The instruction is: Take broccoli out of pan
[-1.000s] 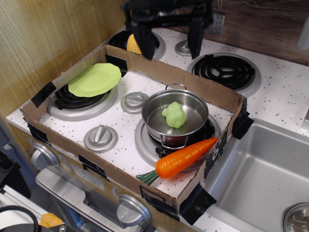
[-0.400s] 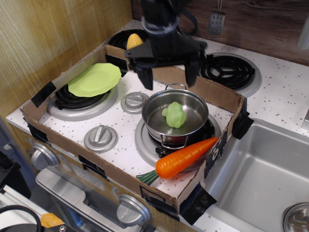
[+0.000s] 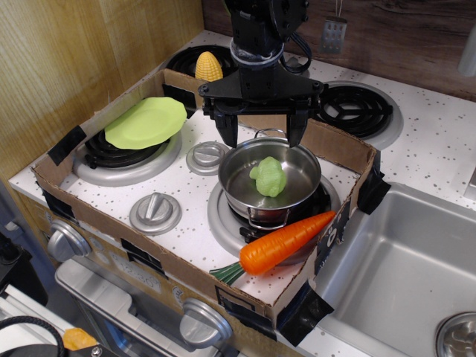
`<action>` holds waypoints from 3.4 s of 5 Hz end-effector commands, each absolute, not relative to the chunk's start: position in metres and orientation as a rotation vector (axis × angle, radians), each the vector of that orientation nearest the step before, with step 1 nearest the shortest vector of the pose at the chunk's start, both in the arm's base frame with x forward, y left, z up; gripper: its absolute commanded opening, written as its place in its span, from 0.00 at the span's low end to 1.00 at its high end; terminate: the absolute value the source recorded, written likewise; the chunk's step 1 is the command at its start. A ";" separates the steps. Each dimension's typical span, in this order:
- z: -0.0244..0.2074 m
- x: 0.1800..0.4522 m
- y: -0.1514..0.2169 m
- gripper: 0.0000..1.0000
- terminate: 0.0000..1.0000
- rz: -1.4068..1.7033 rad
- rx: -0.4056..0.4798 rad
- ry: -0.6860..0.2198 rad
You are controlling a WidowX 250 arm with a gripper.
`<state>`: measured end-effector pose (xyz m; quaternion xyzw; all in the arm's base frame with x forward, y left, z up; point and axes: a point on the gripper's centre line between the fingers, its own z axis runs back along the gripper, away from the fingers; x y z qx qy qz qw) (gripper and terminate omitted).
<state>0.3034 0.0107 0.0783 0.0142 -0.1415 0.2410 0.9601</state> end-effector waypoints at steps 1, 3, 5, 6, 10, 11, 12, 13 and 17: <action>0.072 0.309 0.017 1.00 0.00 0.499 -0.004 -0.309; 0.049 0.303 0.016 1.00 0.00 0.512 -0.053 -0.315; 0.040 0.306 0.017 1.00 0.00 0.489 -0.077 -0.308; 0.041 0.309 0.019 0.00 0.00 0.476 -0.075 -0.288; 0.161 0.289 0.046 0.00 0.00 0.469 0.039 -0.156; 0.165 0.264 0.082 0.00 0.00 0.470 0.009 -0.085; 0.156 0.245 0.106 0.00 0.00 0.455 0.028 -0.146; 0.132 0.236 0.122 0.00 0.00 0.471 0.000 -0.194; 0.037 0.246 0.133 0.00 0.00 0.453 -0.099 -0.409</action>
